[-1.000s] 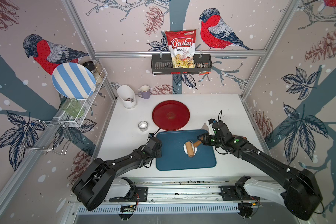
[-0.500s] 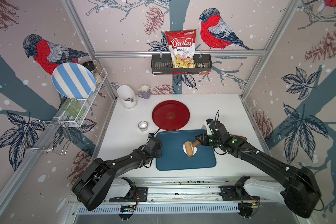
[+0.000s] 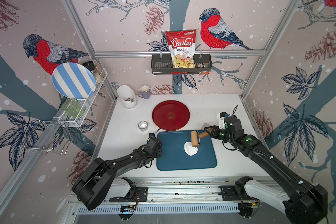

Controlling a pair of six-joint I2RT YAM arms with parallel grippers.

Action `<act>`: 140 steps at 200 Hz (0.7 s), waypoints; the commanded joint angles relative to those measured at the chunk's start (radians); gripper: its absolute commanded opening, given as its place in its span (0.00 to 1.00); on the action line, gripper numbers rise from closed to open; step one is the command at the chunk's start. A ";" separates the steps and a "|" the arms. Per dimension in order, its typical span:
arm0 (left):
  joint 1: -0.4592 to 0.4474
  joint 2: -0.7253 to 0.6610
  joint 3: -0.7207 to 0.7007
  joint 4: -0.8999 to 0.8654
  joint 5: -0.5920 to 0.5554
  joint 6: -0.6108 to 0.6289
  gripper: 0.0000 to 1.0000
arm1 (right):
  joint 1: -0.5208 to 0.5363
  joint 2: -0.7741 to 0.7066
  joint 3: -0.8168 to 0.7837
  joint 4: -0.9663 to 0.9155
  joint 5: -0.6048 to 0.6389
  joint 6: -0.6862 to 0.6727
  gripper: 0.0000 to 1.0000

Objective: Roll out the dumpling wrappers from the dough
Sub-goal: Flatten out the dough on the work surface.

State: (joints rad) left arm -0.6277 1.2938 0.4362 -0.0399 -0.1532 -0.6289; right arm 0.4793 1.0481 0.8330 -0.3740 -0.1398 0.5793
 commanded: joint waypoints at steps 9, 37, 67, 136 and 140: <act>-0.003 0.005 -0.002 -0.074 0.026 0.006 0.00 | -0.005 0.055 0.012 0.042 -0.108 0.005 0.00; -0.002 0.002 -0.004 -0.074 0.026 0.007 0.00 | -0.004 0.091 -0.009 0.024 -0.136 -0.004 0.00; -0.002 0.004 -0.004 -0.072 0.027 0.008 0.00 | -0.005 0.077 -0.051 0.025 -0.113 -0.015 0.00; -0.003 0.012 0.001 -0.069 0.030 0.010 0.00 | -0.005 0.081 -0.089 0.029 -0.068 -0.037 0.00; -0.003 0.012 0.002 -0.068 0.030 0.011 0.00 | -0.004 0.082 -0.089 0.032 -0.069 -0.038 0.00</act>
State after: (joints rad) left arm -0.6277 1.2961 0.4381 -0.0410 -0.1513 -0.6289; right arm 0.4755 1.1305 0.7506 -0.3672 -0.2348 0.5549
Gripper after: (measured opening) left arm 0.056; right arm 0.166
